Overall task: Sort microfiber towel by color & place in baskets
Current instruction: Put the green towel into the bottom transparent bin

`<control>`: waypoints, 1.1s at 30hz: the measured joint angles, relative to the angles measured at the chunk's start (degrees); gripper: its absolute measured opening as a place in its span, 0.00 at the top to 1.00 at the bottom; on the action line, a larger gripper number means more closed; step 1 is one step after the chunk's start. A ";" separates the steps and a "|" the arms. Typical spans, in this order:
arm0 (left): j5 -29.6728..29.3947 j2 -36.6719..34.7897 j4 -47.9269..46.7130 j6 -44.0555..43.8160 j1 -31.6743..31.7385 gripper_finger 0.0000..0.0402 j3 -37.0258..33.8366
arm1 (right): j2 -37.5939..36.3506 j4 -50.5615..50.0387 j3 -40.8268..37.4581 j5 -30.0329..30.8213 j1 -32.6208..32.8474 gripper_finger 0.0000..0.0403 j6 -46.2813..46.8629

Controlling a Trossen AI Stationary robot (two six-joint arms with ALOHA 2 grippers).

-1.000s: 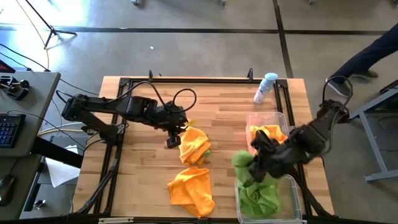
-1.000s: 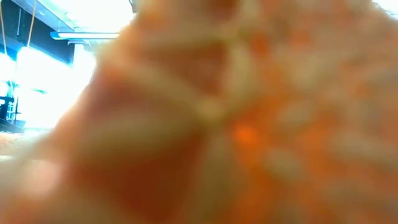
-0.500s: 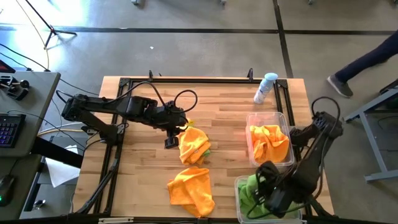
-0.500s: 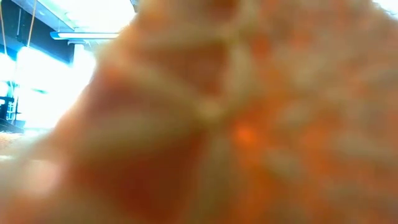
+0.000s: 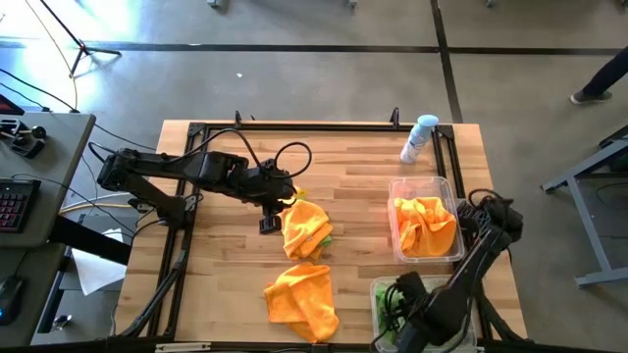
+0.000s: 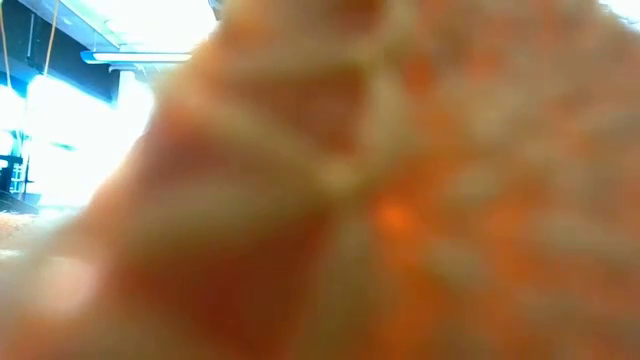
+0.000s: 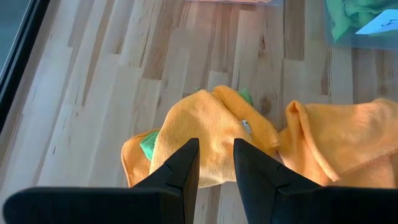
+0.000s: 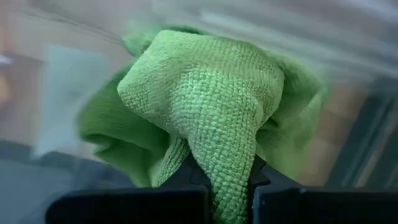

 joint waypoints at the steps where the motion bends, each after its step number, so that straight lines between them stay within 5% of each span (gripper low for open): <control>1: 0.00 0.00 -0.04 0.00 0.00 0.78 0.00 | 0.62 0.02 0.00 -0.24 0.51 0.97 0.90; 20: 0.44 0.00 -0.95 -0.12 0.00 0.78 -0.02 | 3.78 12.15 -8.20 -0.69 3.11 0.95 2.49; 33: 1.10 0.00 -0.98 -0.22 -0.02 0.78 -0.02 | 2.66 3.77 -1.69 -0.62 3.27 0.61 2.36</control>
